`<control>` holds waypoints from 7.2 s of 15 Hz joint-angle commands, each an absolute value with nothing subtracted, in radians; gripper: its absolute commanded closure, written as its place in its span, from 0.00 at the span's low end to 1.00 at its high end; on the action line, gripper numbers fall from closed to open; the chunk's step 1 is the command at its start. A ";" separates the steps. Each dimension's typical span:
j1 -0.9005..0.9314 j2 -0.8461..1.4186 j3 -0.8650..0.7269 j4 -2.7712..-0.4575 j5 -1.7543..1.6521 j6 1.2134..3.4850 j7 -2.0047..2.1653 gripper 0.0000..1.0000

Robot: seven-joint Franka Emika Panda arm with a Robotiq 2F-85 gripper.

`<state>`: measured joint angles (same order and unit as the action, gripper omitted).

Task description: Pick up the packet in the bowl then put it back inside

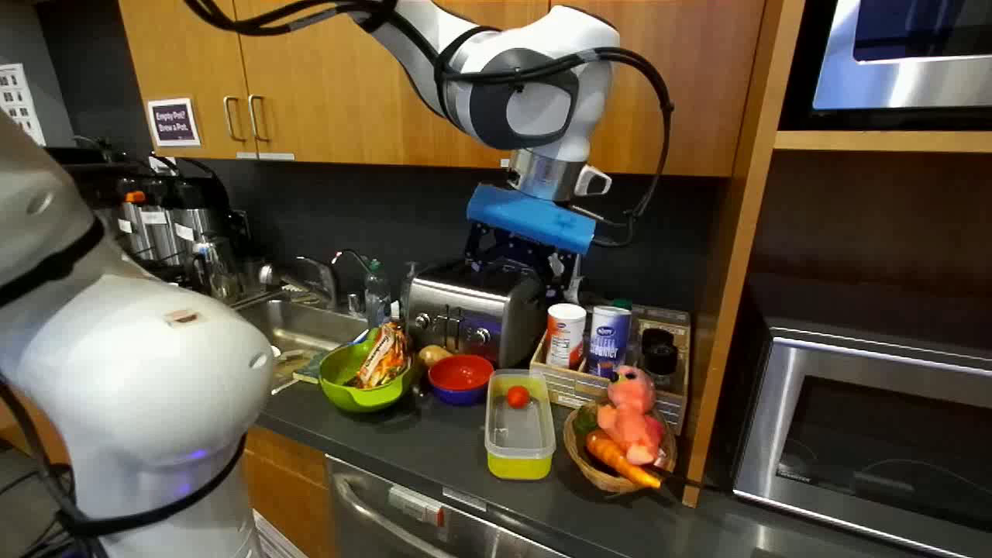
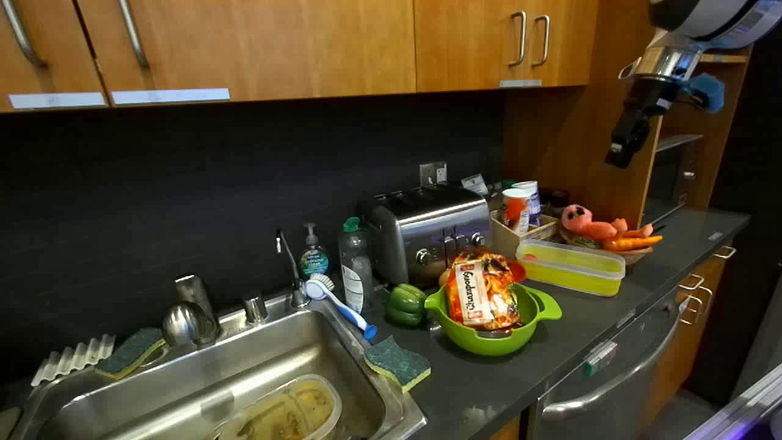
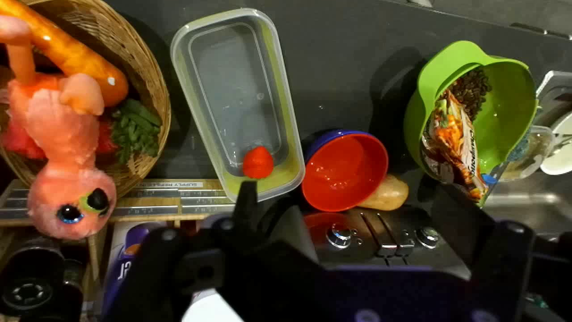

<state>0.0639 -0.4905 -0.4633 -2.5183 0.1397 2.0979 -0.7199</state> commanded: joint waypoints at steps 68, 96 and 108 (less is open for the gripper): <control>0.074 0.015 0.014 -2.424 1.073 2.358 -2.181 0.00; 0.091 -0.031 0.075 -2.468 0.765 2.411 -1.442 0.00; 0.067 0.054 0.068 -2.425 0.778 2.307 -1.445 0.00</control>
